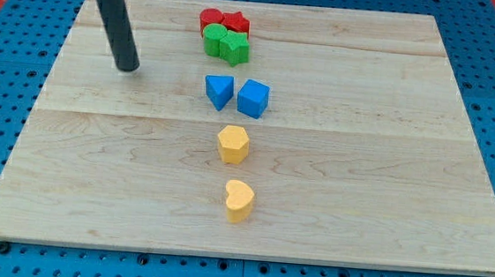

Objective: Separate the green and red blocks

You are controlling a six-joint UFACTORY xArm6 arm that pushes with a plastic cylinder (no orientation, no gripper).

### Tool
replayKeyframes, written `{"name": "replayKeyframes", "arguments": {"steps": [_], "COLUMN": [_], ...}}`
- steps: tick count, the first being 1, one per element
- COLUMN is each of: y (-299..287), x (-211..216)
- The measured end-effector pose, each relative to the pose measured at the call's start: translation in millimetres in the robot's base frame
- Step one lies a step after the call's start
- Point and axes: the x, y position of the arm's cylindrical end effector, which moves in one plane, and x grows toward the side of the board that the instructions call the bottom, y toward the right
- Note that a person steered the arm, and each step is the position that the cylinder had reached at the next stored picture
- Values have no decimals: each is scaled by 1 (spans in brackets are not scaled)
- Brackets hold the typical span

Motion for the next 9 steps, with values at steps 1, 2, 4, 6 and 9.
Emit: {"name": "replayKeyframes", "arguments": {"steps": [1, 2, 4, 6, 9], "y": [6, 56, 116, 154, 249], "x": [-53, -73, -105, -129, -92]}}
